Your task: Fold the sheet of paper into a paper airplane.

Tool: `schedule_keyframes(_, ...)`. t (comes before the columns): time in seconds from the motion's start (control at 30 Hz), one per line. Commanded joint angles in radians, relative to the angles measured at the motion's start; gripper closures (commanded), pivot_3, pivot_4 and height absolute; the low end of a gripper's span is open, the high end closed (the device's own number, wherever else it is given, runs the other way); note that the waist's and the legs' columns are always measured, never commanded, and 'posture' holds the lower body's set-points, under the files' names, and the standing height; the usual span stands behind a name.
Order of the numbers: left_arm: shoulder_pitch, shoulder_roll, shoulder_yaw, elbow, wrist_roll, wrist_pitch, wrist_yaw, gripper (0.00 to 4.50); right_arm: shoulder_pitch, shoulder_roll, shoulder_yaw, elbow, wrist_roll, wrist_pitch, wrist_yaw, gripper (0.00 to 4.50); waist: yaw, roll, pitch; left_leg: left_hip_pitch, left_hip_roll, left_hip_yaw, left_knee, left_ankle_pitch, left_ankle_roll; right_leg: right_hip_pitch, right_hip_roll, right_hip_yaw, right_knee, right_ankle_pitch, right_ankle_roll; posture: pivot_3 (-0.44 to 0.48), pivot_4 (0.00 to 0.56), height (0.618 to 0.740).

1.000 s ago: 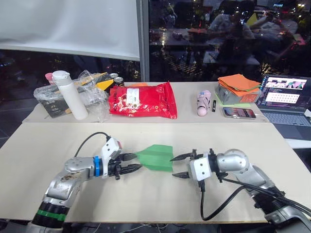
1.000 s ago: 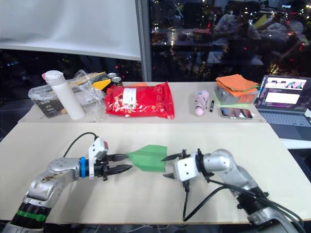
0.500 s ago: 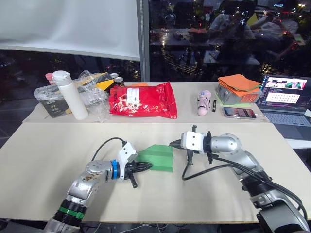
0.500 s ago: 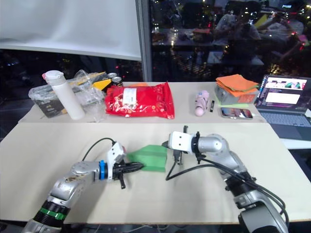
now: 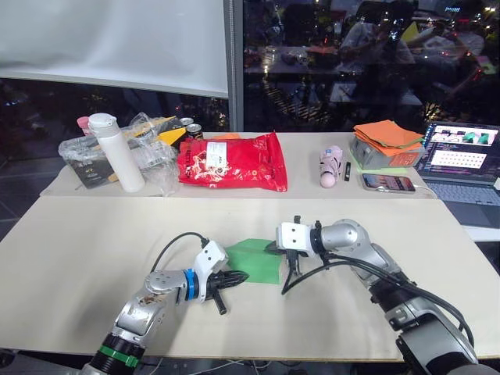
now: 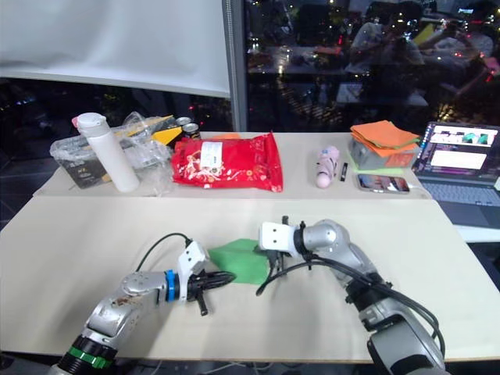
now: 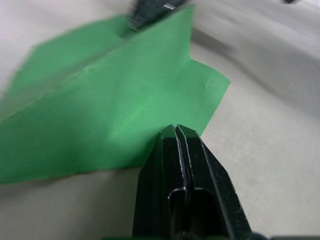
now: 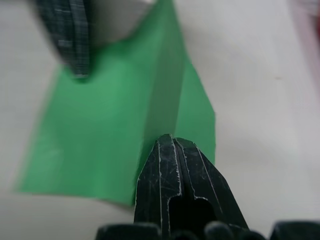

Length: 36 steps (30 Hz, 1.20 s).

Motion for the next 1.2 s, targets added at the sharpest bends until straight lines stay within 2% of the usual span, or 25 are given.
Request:
schedule_keyframes(0.03, 0.022, -0.001, -0.027, 0.019, 0.019, 0.02, 0.006, 4.5, 0.025, -0.019, -0.01, -0.109, 0.027, 0.058, 0.027, 4.48, 0.0, 0.001, 0.0, 0.0, 0.0, 0.0, 0.0, 0.0, 0.0, 0.0, 0.0, 0.0, 0.0, 0.0, 0.0, 0.0, 0.15, 0.732)
schedule_keyframes(0.2, 0.012, -0.017, -0.011, -0.019, -0.03, 0.035, -0.02, 4.5, 0.077, -0.023, -0.003, -0.196, 0.023, 0.12, 0.036, 4.48, 0.0, 0.001, 0.0, 0.001, 0.0, 0.0, 0.0, 0.0, 0.0, 0.0, 0.0, 0.0, 0.0, 0.0, 0.0, 0.0, 0.15, 0.732)
schedule_keyframes(0.27, 0.017, -0.003, 0.006, -0.083, -0.084, 0.096, -0.041, 4.5, 0.111, -0.014, 0.007, -0.213, 0.02, 0.14, 0.03, 4.48, 0.0, 0.001, 0.0, 0.0, 0.0, 0.0, 0.0, 0.0, 0.0, 0.0, 0.0, 0.0, 0.0, 0.0, 0.001, 0.0, 0.15, 0.732)
schedule_keyframes(0.47, 0.088, 0.165, 0.065, -0.235, -0.199, 0.21, -0.164, 4.5, 0.162, -0.001, 0.026, -0.191, -0.004, 0.131, 0.007, 4.48, -0.012, 0.0, 0.0, 0.0, 0.0, 0.0, 0.0, 0.0, 0.0, -0.002, 0.0, 0.0, 0.001, -0.001, 0.0, 0.0, 0.15, 0.732)
schedule_keyframes(0.63, 0.061, 0.167, 0.166, -0.238, -0.301, 0.242, -0.151, 4.5, 0.181, -0.011, 0.038, -0.192, -0.014, 0.117, 0.0, 4.48, -0.012, -0.002, -0.001, 0.001, 0.001, 0.0, 0.0, 0.0, 0.0, -0.001, 0.0, 0.0, 0.002, -0.001, 0.0, 0.0, 0.15, 0.732)
schedule_keyframes(0.77, 0.003, 0.107, 0.183, -0.147, -0.255, 0.198, -0.071, 4.5, 0.197, -0.019, 0.041, -0.209, -0.016, 0.113, -0.003, 4.48, -0.01, -0.003, -0.001, 0.001, 0.0, 0.0, 0.0, 0.0, 0.0, -0.001, 0.0, 0.0, 0.001, -0.001, 0.0, 0.0, 0.15, 0.732)
schedule_keyframes(0.87, -0.039, 0.104, 0.147, -0.057, -0.175, 0.145, -0.044, 4.5, 0.211, -0.026, 0.04, -0.232, -0.013, 0.126, -0.006, 4.48, -0.011, -0.003, -0.001, 0.001, 0.0, 0.0, 0.0, 0.0, 0.0, -0.001, 0.0, 0.0, 0.001, -0.001, 0.0, 0.0, 0.15, 0.732)
schedule_keyframes(1.0, -0.057, 0.107, 0.076, 0.009, -0.119, 0.094, -0.089, 4.5, 0.219, -0.03, 0.04, -0.24, -0.014, 0.135, -0.014, 4.48, -0.01, -0.003, -0.001, 0.001, 0.0, 0.0, 0.0, 0.0, 0.0, -0.001, 0.0, 0.0, 0.001, -0.001, 0.0, 0.0, 0.15, 0.732)
schedule_keyframes(1.2, -0.029, 0.062, 0.021, 0.157, -0.055, -0.008, -0.115, 4.5, 0.213, -0.028, -0.01, -0.299, 0.055, 0.217, -0.005, 4.48, -0.005, -0.003, -0.002, 0.001, 0.0, 0.0, 0.0, 0.0, 0.0, -0.001, 0.0, 0.0, 0.001, -0.001, 0.0, 0.0, 0.15, 0.732)
